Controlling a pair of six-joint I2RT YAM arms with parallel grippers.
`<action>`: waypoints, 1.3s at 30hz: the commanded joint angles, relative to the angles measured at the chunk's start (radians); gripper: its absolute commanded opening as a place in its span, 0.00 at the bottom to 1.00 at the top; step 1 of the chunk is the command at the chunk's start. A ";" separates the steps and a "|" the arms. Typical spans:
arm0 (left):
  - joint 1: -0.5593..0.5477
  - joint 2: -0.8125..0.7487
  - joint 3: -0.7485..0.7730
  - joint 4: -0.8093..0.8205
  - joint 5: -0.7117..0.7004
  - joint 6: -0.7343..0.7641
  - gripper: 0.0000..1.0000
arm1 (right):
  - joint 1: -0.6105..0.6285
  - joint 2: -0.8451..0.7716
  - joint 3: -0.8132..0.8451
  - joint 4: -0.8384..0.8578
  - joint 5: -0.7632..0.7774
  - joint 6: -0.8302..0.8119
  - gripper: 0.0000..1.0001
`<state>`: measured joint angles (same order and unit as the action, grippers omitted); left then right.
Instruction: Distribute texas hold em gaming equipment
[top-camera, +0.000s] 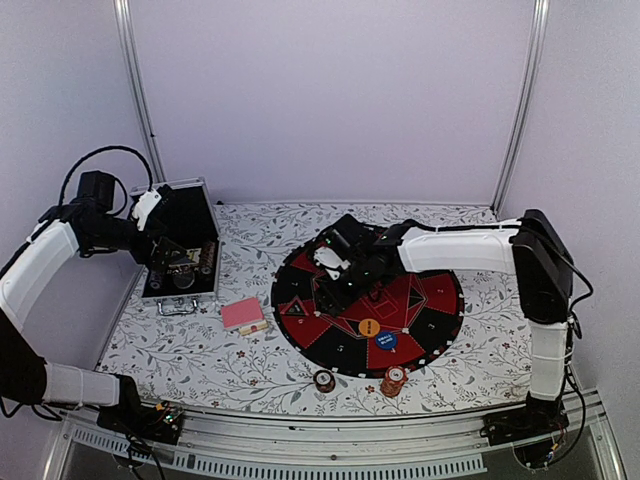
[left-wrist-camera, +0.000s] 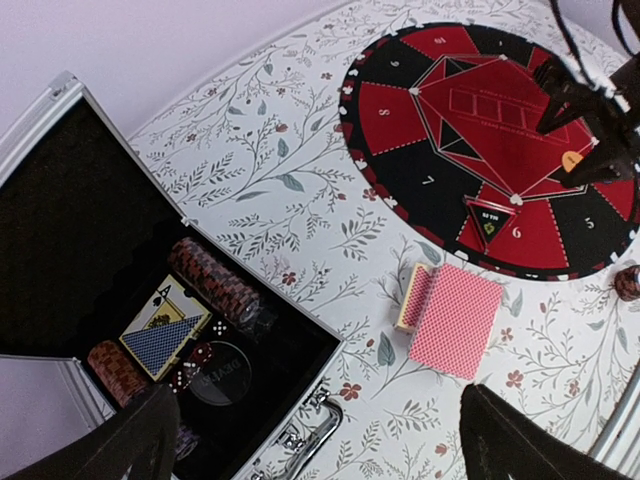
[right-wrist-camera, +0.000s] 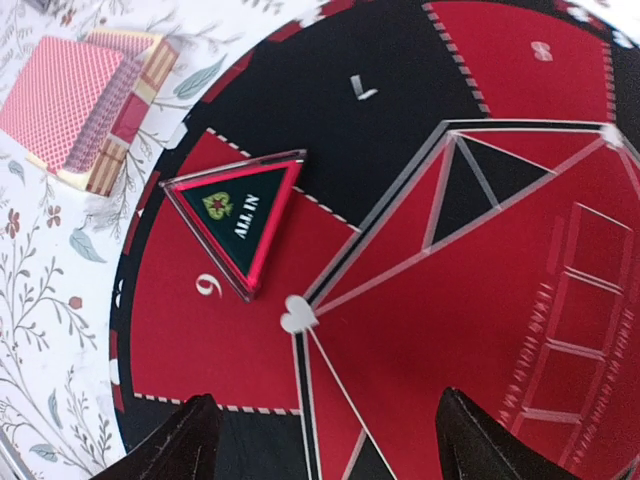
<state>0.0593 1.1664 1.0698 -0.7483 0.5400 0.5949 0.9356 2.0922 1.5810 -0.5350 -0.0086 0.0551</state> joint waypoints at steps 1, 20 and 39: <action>-0.002 0.012 0.030 -0.025 0.014 0.005 1.00 | -0.014 -0.170 -0.142 -0.036 0.086 0.071 0.78; -0.009 0.006 0.034 -0.039 0.015 0.008 1.00 | -0.015 -0.217 -0.371 -0.022 0.081 0.146 0.90; -0.013 0.005 0.036 -0.033 0.012 0.005 1.00 | -0.062 -0.118 -0.330 0.014 0.055 0.120 0.51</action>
<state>0.0525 1.1725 1.0821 -0.7765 0.5423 0.5953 0.9035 1.9350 1.2430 -0.5587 0.0544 0.1761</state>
